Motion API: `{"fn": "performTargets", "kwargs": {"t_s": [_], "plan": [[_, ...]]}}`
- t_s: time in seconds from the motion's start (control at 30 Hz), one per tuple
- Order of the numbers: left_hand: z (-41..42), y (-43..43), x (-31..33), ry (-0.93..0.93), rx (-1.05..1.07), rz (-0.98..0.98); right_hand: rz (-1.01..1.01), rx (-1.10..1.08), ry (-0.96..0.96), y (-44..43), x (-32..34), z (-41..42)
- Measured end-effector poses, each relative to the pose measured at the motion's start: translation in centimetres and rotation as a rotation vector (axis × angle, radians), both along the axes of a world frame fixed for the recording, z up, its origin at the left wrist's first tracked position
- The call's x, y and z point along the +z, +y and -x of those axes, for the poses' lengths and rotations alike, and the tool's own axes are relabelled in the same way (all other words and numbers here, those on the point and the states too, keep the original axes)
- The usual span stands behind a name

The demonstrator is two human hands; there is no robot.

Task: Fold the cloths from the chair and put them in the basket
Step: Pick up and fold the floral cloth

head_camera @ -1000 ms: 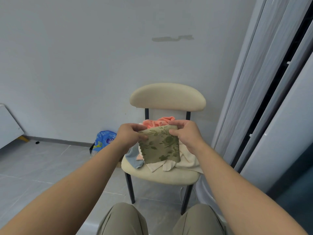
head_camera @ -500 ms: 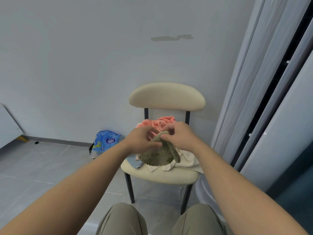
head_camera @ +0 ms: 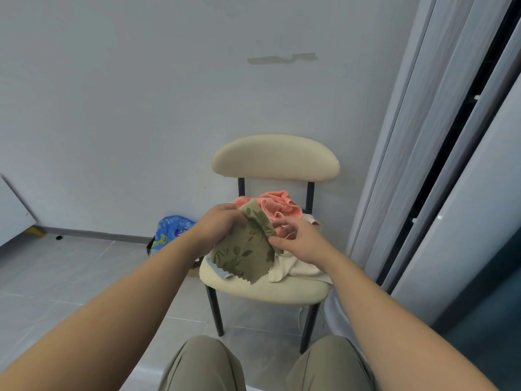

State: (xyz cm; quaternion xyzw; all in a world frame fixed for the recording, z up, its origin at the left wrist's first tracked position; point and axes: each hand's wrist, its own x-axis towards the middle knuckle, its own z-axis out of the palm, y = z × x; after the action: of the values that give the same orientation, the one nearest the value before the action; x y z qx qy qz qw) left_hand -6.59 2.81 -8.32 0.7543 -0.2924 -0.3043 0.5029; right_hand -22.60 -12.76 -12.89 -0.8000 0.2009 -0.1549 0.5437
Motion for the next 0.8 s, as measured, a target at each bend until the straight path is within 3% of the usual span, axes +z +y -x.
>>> {"fn": "performTargets", "kwargs": {"t_s": [0.47,0.6,0.8], "plan": [[-1.1,0.3,-0.3,-0.013,-0.081,0.002,0.095,-0.037,0.026,0.7,0.2,-0.7],[-1.2,0.3,-0.3,-0.027,-0.081,0.024,-0.079,0.083,0.004,1.1,0.9,-0.4],[-0.9,0.3,-0.4,0.052,-0.068,0.066,-0.017,0.015,-0.002,1.0,0.7,-0.6]]}}
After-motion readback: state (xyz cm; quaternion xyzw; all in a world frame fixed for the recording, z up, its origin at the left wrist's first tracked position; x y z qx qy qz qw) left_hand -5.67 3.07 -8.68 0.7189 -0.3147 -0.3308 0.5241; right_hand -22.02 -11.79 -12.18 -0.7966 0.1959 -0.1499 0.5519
